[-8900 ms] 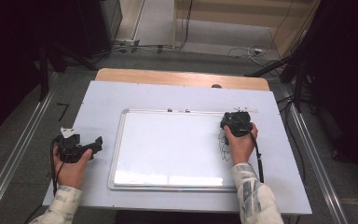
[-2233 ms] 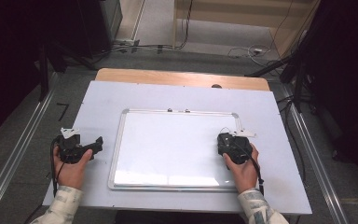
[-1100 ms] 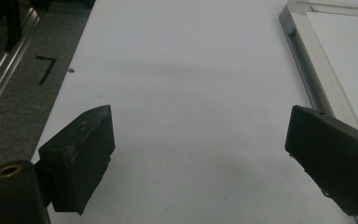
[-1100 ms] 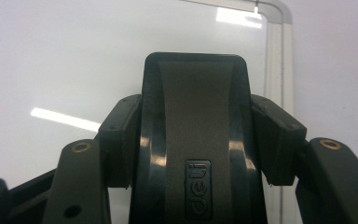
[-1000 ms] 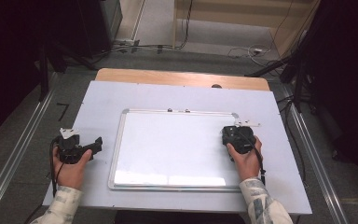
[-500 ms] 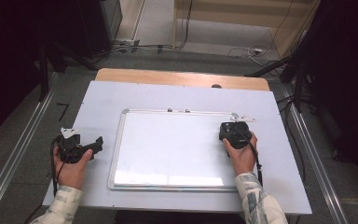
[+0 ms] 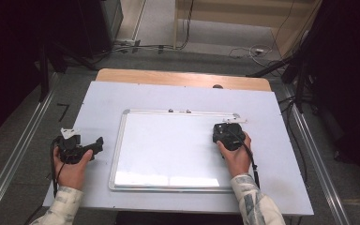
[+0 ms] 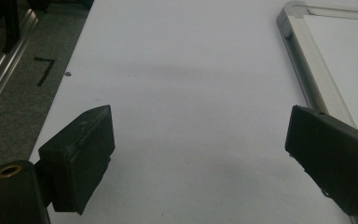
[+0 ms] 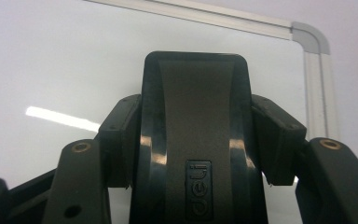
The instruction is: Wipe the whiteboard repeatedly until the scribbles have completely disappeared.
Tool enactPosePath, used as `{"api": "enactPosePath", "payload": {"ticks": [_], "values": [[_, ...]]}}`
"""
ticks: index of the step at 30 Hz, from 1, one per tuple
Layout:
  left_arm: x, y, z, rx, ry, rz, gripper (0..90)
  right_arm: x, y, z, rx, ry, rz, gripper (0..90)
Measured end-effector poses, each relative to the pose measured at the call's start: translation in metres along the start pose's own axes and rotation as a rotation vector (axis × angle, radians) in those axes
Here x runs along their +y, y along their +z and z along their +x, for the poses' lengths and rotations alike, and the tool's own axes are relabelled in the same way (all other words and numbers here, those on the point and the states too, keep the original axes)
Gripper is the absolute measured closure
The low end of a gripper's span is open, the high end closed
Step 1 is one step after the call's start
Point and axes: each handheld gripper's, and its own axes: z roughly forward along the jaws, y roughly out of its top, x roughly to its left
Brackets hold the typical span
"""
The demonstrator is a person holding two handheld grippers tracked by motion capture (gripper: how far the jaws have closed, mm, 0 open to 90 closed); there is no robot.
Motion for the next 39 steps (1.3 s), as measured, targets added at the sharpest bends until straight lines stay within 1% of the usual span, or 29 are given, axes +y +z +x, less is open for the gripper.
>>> {"api": "enactPosePath", "payload": {"ticks": [3,5,7,9,14,16,17,22,23,24,25,30,33,34,35,37,38,39], "values": [[0.0,0.0,0.0,0.0,0.0,-0.001,8.8,0.0,0.0,0.007,0.016,-0.021,-0.004,38.6],[0.0,0.0,0.0,0.0,0.0,0.0,8.9,0.0,0.0,0.009,0.024,-0.028,-0.004,38.5],[0.0,0.0,0.001,-0.003,0.0,0.002,8.9,0.001,0.0,0.006,0.04,-0.027,-0.001,38.5],[0.0,0.0,0.001,-0.002,-0.004,-0.001,8.9,0.002,0.001,0.004,0.043,-0.03,-0.001,38.4],[0.0,0.0,0.001,-0.002,-0.005,-0.002,8.8,0.004,0.004,-0.002,0.039,-0.015,0.003,38.4],[0.0,-0.001,0.001,-0.001,-0.005,-0.002,8.8,0.005,0.005,-0.007,0.034,-0.009,0.003,38.4],[0.0,-0.001,0.001,-0.001,-0.005,-0.001,8.8,0.006,0.005,-0.012,0.02,-0.001,0.006,38.4],[-0.001,0.0,0.002,0.002,-0.004,0.002,8.9,0.006,0.007,-0.031,-0.011,0.036,0.012,38.4],[-0.001,0.0,0.002,0.001,-0.004,0.002,8.9,0.006,0.007,-0.031,-0.011,0.036,0.012,38.4],[-0.001,0.0,0.002,0.001,-0.004,0.002,8.9,0.006,0.007,-0.037,-0.024,0.053,0.014,38.4],[-0.001,0.0,0.002,0.001,-0.004,0.002,8.9,0.006,0.007,-0.039,-0.021,0.057,0.013,38.3],[-0.001,-0.001,0.002,0.002,-0.004,0.002,8.9,0.007,0.007,-0.038,-0.04,0.065,0.015,38.4],[-0.001,-0.001,0.003,0.002,-0.005,0.003,8.9,0.006,0.007,-0.036,-0.048,0.053,0.014,38.4],[-0.001,0.0,0.002,0.003,-0.007,0.002,8.9,0.005,0.005,-0.033,-0.034,0.04,0.017,38.5],[-0.001,0.0,0.002,0.004,-0.007,0.003,8.9,0.005,0.005,-0.033,-0.034,0.04,0.017,38.5],[-0.001,0.0,0.002,0.004,-0.001,0.006,8.8,0.0,0.001,-0.026,-0.014,0.017,0.015,38.5],[-0.001,0.0,0.001,0.004,0.0,0.005,8.8,0.0,0.001,-0.026,-0.014,0.017,0.015,38.5],[-0.001,0.001,0.0,0.006,0.0,0.004,8.9,-0.003,-0.002,-0.02,-0.002,0.001,0.012,38.5]]}}
